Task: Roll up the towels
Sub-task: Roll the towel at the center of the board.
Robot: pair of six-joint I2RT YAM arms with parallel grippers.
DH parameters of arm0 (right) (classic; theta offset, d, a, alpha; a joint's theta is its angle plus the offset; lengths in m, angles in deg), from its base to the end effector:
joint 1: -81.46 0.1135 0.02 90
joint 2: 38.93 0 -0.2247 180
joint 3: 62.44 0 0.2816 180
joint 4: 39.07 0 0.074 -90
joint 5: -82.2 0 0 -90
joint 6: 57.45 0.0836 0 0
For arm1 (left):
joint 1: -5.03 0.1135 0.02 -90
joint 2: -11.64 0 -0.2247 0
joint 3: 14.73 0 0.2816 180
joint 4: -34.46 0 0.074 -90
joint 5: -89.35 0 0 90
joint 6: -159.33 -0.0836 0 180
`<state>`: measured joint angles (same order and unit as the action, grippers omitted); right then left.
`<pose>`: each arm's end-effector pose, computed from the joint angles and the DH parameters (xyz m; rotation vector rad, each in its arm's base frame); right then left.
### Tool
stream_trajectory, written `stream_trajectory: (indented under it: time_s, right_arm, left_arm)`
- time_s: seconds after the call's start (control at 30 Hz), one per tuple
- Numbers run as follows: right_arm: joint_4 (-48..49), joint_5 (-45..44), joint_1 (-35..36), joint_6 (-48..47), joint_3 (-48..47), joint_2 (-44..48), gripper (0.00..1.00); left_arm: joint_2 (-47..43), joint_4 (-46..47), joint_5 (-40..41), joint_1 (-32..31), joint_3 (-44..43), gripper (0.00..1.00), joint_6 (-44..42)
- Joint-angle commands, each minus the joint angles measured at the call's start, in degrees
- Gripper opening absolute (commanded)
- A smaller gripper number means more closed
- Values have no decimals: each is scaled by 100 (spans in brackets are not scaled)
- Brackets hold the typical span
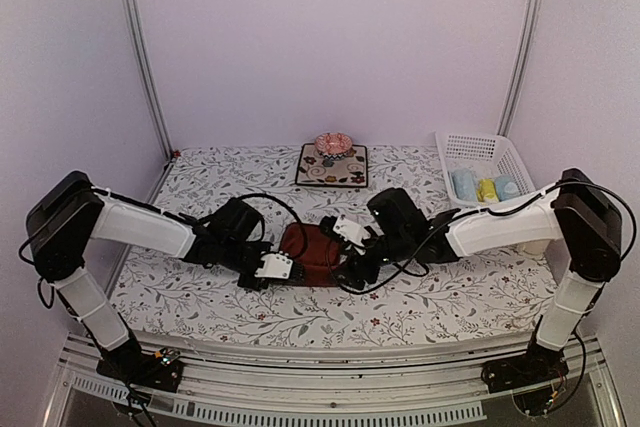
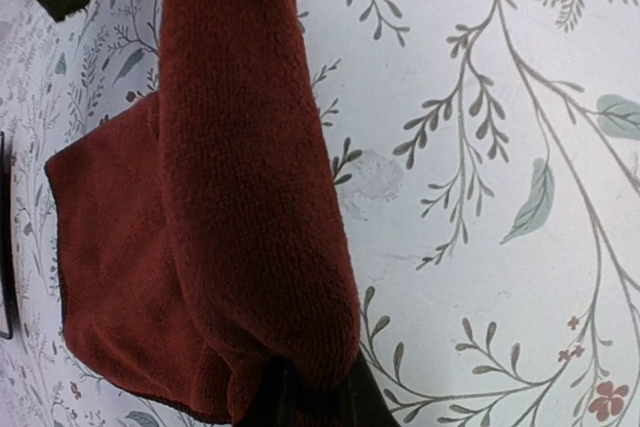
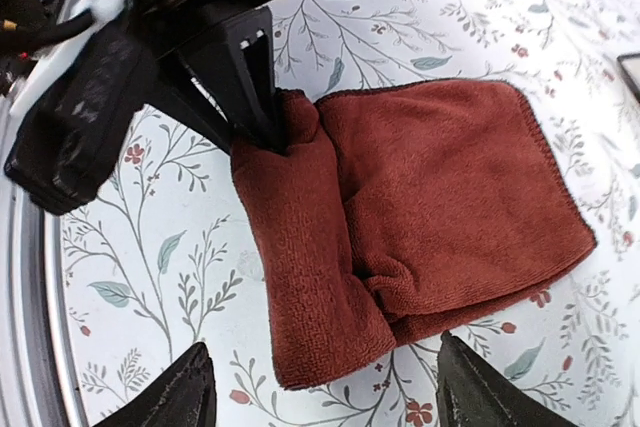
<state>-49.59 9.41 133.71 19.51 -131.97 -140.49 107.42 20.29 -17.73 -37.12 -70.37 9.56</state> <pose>0.2358 0.3449 0.0802 -1.4105 1.9097 0.6870 0.2413 -0.2515 0.0305 1.9959 1.4647 -0.2450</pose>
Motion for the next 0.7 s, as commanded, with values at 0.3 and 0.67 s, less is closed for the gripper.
stream_trajectory:
  time_s: [0.3, 0.67]
  right_arm:
    - [2289, -2979, 1551, -2256, 968, 87, 78]
    - [2480, -3879, 1774, -3057, 569, -785, 82]
  left_arm:
    - [1078, -3486, -2020, 717, -1923, 0, 288]
    - [1894, -4585, -2444, 938, -2619, 0, -117]
